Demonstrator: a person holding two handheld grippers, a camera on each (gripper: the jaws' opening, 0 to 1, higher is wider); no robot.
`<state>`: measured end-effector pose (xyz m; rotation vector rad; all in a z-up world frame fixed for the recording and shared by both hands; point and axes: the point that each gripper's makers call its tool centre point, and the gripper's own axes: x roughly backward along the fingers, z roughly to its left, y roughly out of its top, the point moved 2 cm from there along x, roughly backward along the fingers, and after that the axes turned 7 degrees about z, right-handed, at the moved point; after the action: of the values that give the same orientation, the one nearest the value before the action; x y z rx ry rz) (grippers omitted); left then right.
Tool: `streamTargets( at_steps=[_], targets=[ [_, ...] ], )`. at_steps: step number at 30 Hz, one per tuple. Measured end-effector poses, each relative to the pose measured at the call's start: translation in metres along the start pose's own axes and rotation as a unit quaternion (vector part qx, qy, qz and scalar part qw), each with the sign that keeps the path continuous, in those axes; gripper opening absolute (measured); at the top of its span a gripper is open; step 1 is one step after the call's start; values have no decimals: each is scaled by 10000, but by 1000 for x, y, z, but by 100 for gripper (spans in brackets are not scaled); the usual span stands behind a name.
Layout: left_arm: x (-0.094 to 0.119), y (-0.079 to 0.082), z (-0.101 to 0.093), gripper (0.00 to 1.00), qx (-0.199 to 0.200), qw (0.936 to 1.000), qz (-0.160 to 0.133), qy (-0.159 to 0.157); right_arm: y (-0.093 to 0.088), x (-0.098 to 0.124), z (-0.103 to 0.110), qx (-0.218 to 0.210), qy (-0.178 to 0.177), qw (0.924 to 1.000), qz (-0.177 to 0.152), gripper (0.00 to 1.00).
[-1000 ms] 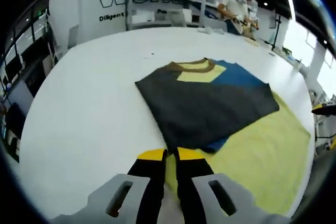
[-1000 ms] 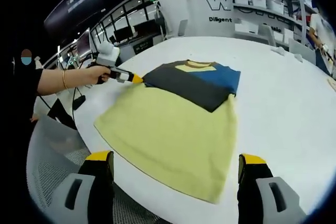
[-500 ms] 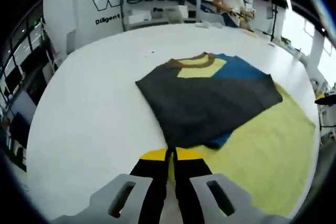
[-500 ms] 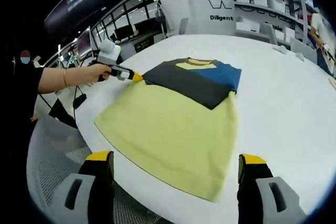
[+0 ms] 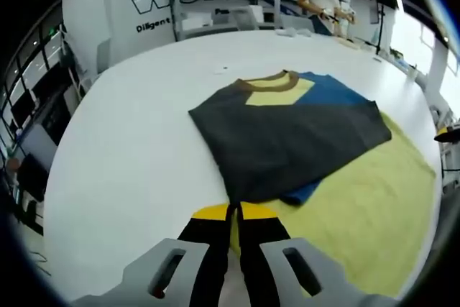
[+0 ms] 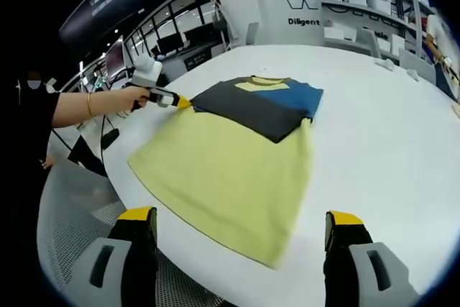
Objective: Fold the garment on the visible template until the final outline fits inside the template.
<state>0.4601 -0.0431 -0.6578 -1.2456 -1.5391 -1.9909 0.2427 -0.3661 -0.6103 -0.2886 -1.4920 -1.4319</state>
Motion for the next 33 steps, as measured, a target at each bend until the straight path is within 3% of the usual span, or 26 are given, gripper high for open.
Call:
streamTargets(
  at_steps=[7,9,11,15,18,24,33],
  targets=[
    [0,0,2,2,93,9999,-31,23,4,-1,-1,-63,15,10000,-71,96],
    [1,-2,2,10,372,9993,-24,-41,6,-1,-2,-117,18,9999,-126,96],
    [4,-2,6,21,460,9989,-101,-38,9,-1,-2,-161,22,9997,-187,97],
    [13,-1,6,33,477,9987,-196,-25,13,-2,-1,-235,77,9993,-281,97],
    [21,-2,-2,47,581,9978,-224,-242,15,-3,-1,-252,72,9992,-286,98],
    [42,-9,-16,67,509,9974,-339,-380,15,-5,0,-309,136,9991,-240,99],
    [71,-39,-36,97,398,9971,-417,-495,12,-8,4,-316,173,9992,-157,99]
  ],
)
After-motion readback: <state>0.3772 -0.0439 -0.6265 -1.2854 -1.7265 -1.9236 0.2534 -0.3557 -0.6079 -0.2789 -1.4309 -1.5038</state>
